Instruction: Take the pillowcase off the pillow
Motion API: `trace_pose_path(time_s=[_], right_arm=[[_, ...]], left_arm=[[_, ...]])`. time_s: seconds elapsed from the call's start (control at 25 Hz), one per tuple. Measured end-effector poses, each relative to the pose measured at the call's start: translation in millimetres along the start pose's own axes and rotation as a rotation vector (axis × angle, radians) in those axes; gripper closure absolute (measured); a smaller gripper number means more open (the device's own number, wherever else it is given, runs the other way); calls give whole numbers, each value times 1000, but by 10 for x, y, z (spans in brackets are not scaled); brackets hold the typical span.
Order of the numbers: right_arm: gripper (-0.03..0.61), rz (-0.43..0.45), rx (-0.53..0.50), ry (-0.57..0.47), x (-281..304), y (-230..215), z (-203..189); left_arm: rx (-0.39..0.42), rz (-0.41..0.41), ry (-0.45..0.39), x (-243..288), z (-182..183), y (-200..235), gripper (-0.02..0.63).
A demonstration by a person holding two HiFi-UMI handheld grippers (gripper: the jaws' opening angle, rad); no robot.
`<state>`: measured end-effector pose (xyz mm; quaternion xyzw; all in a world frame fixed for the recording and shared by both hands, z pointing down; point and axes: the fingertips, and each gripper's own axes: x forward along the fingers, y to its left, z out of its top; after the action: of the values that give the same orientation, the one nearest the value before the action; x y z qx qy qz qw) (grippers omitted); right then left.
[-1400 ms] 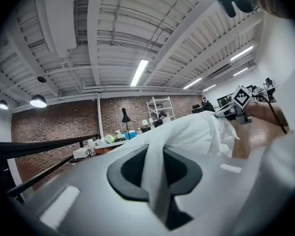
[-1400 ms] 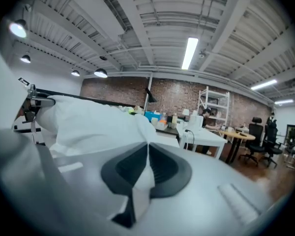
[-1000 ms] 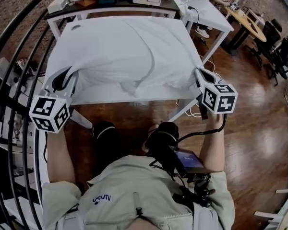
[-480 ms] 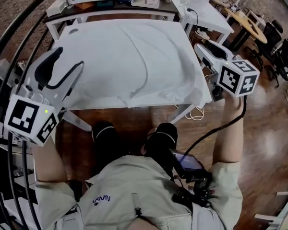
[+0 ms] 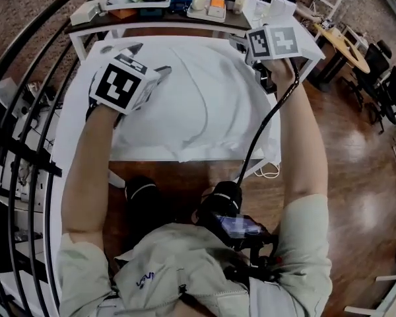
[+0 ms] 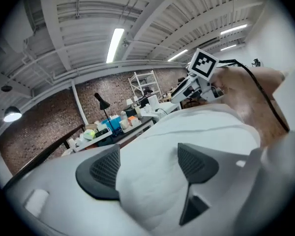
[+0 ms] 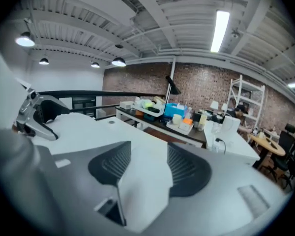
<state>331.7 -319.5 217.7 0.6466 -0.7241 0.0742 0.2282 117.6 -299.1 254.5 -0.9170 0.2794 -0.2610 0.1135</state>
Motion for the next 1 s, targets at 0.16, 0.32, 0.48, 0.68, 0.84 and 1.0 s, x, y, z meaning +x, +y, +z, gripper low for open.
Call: trace_pose_path(time_s=[0.16, 0.32, 0.48, 0.68, 0.84, 1.0], right_arm=[[327, 105, 84, 100, 362, 52, -255], [322, 209, 104, 193, 551, 220, -559], [494, 191, 73, 195, 497, 228, -586], [565, 3, -71, 156, 212, 15, -507], [566, -98, -22, 83, 24, -311, -361], [568, -228, 63, 41, -164, -808, -360]], left_arm=[[15, -120, 85, 85, -210, -245, 366], [50, -158, 72, 26, -311, -496, 517], [83, -81, -19, -155, -271, -530, 589], [18, -21, -175, -545, -118, -423, 594], [-48, 51, -281, -856, -6, -125, 595], [-143, 87, -331, -1043, -52, 156, 595]])
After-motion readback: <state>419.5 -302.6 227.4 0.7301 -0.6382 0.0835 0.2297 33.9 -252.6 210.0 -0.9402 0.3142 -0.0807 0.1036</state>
